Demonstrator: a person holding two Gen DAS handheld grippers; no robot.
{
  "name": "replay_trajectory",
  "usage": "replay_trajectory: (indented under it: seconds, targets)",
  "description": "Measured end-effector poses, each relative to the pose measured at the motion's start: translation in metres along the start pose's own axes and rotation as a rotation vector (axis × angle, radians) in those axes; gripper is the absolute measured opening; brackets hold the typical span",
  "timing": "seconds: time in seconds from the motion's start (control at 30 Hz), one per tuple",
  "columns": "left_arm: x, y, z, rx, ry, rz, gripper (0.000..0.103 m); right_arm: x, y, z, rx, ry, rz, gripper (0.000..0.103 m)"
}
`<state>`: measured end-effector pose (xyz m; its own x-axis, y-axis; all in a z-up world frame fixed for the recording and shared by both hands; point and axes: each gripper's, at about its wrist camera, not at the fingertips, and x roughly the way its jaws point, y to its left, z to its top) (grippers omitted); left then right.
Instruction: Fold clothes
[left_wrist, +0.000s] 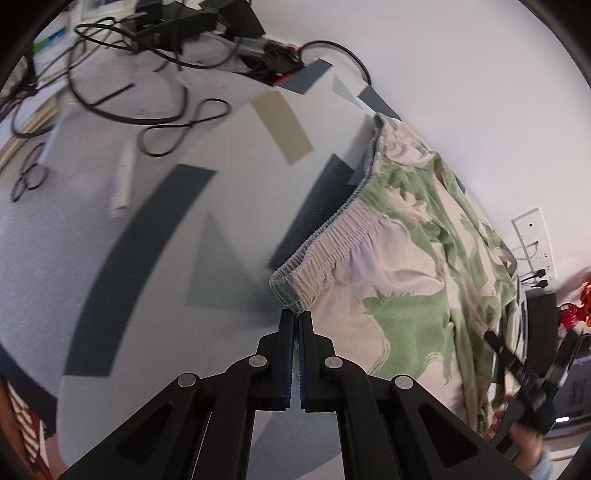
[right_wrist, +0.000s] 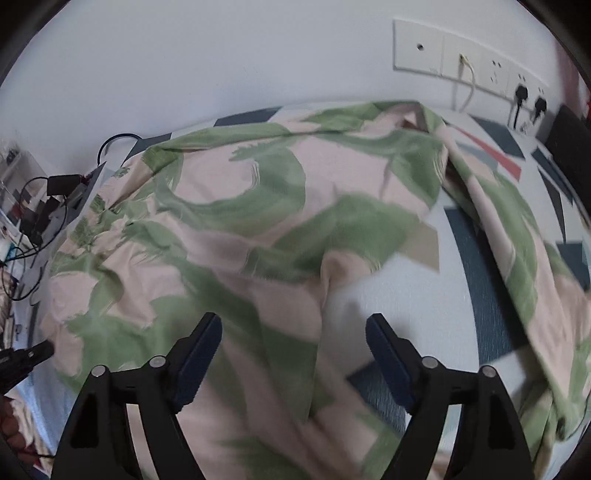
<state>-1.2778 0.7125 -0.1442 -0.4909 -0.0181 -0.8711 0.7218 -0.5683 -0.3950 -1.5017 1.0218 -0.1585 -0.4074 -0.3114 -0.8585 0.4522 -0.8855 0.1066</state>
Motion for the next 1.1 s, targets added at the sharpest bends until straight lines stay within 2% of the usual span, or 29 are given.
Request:
replay_trajectory:
  seconds: [0.23, 0.43, 0.63, 0.87, 1.0, 1.07, 1.1]
  targets:
    - [-0.018, 0.013, -0.026, 0.012, -0.017, 0.088, 0.002, 0.026, 0.009, 0.029, -0.072, 0.026, -0.027, 0.087]
    - [-0.027, 0.026, -0.052, -0.03, -0.006, 0.139, 0.002, 0.047, 0.028, 0.031, -0.191, 0.046, -0.048, 0.09]
    - [-0.04, 0.036, -0.065, -0.057, -0.024, 0.184, 0.002, 0.05, 0.054, 0.027, -0.269, 0.051, 0.012, 0.092]
    - [-0.051, 0.047, -0.065, -0.073, -0.047, 0.244, 0.002, 0.051, 0.098, 0.013, -0.353, 0.046, 0.07, 0.102]
    - [-0.059, 0.052, -0.057, -0.078, -0.049, 0.269, 0.006, 0.05, 0.12, 0.006, -0.401, 0.05, 0.098, 0.103]
    - [-0.071, 0.052, -0.049, -0.068, -0.081, 0.285, 0.013, 0.049, 0.125, 0.007, -0.4, 0.069, 0.107, 0.103]
    - [-0.078, 0.05, -0.044, -0.057, -0.104, 0.295, 0.021, 0.045, 0.122, 0.01, -0.371, 0.065, 0.119, 0.103]
